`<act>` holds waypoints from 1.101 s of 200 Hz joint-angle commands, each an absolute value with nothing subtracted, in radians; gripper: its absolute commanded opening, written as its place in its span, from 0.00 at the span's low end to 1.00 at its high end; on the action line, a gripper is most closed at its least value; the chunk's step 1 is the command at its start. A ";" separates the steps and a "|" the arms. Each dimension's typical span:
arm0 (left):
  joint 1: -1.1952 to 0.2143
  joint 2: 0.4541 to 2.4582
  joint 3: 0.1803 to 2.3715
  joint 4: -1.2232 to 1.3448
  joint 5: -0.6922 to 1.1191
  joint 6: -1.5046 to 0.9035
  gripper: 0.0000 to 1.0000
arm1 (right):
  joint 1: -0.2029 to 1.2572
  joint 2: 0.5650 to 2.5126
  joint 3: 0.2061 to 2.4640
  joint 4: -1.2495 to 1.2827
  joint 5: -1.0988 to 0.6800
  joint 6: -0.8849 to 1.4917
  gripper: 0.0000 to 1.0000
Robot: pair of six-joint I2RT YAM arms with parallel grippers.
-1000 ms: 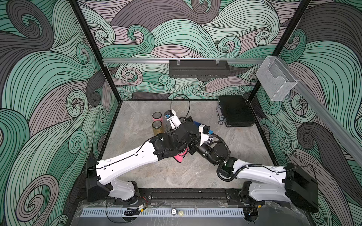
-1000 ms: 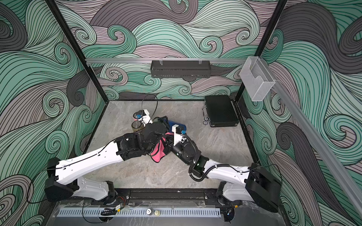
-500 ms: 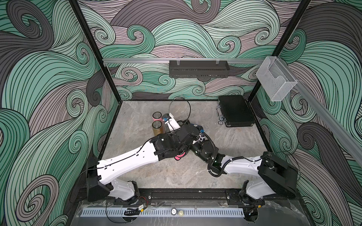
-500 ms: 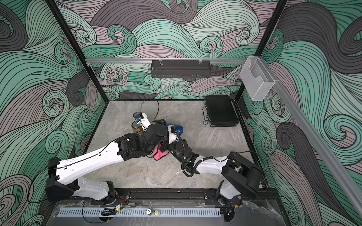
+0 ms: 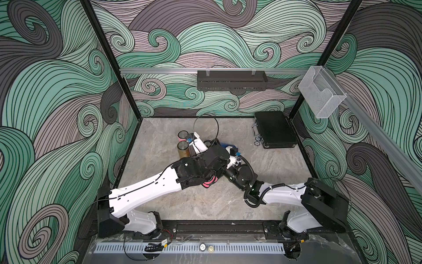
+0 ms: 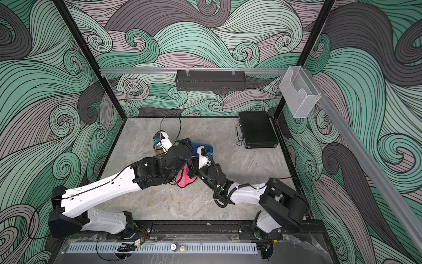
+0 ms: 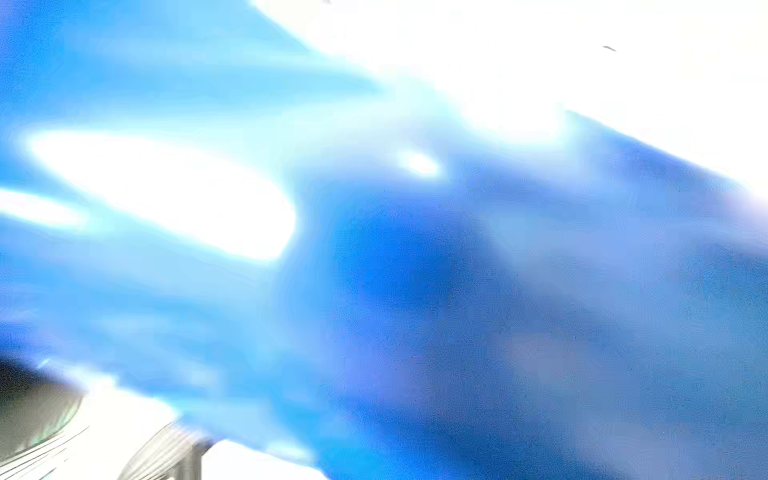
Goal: Wipe the surface of the thermos
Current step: Wipe the dirt from the surface of the thermos.
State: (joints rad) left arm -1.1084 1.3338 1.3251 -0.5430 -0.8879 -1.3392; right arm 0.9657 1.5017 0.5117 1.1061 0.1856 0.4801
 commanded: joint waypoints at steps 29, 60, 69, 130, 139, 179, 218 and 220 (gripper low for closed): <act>-1.111 1.283 1.315 -0.542 -0.906 -1.286 0.00 | 0.916 1.490 0.451 1.186 0.299 0.507 0.00; -1.111 1.278 1.303 -0.473 -0.883 -1.196 0.00 | 0.897 1.461 0.430 1.183 0.294 0.505 0.00; -1.108 1.281 1.302 -0.450 -0.870 -1.159 0.00 | 0.897 1.440 0.430 1.165 0.292 0.499 0.00; -1.105 1.298 1.292 -0.271 -0.809 -0.787 0.00 | 0.821 1.403 0.344 1.170 0.278 0.542 0.00; -1.102 1.312 1.284 -0.220 -0.774 -0.708 0.00 | 0.825 1.378 0.344 1.151 0.237 0.530 0.00; -1.101 1.345 1.185 0.071 -0.573 -0.382 0.00 | 0.937 1.178 0.423 0.904 0.206 0.434 0.00; -1.101 1.366 1.203 0.058 -0.529 -0.334 0.00 | 0.939 1.026 0.394 0.811 0.250 0.410 0.00; -1.100 1.367 1.203 0.057 -0.530 -0.334 0.00 | 0.939 1.023 0.391 0.807 0.256 0.411 0.00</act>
